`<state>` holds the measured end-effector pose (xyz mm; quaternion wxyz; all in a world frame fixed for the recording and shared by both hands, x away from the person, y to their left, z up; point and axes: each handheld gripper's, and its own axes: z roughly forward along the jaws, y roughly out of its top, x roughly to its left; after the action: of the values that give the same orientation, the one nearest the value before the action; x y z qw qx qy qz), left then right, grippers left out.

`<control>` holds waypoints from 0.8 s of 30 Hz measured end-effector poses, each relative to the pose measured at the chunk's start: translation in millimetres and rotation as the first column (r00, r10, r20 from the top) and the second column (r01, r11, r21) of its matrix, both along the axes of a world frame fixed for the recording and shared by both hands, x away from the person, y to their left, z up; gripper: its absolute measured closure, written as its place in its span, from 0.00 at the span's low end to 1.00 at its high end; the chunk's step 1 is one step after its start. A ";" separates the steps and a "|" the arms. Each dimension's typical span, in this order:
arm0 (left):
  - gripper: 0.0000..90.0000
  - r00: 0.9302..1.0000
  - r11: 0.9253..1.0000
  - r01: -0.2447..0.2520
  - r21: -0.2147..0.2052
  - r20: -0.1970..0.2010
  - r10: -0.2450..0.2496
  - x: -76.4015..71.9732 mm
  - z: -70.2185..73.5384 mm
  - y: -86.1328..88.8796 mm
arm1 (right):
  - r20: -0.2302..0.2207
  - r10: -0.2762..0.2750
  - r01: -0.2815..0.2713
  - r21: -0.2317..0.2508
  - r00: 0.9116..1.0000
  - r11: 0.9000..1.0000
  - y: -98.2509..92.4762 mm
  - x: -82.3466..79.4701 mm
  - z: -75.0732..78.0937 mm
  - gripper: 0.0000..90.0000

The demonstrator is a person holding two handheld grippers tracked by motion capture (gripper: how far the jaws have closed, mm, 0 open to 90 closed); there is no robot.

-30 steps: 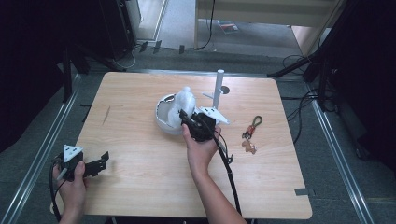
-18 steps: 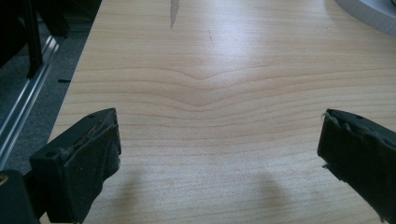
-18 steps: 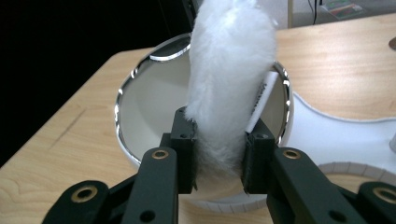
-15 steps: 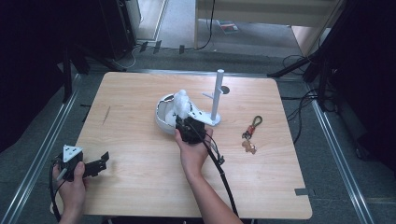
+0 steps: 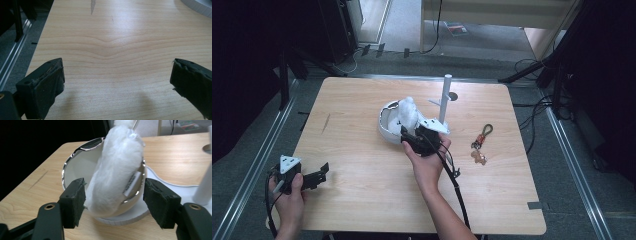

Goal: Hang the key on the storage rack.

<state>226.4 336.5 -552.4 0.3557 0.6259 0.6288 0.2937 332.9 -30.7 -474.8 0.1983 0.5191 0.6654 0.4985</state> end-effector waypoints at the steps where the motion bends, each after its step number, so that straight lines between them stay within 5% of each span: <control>1: 0.00 1.000 1.000 0.000 -0.001 0.001 0.000 -0.1 0.0 0.0 | 0.006 -0.001 0.001 -0.005 1.000 1.000 -2.1 -1.4 1.1 0.37; 13: 0.00 1.000 1.000 -0.001 -0.011 0.000 0.001 -0.3 -0.2 0.5 | 0.021 -0.021 0.024 -0.173 1.000 0.985 -26.8 -16.1 10.9 0.30; 24: 0.00 1.000 1.000 0.003 -0.011 -0.011 -0.003 1.4 -0.2 0.9 | -0.063 -0.063 0.045 -0.257 0.996 0.965 -59.5 -16.2 10.3 0.26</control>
<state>227.8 337.4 -552.5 0.3560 0.6266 0.6314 0.2863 316.6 -90.1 -464.5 0.2534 0.5243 0.7163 0.3845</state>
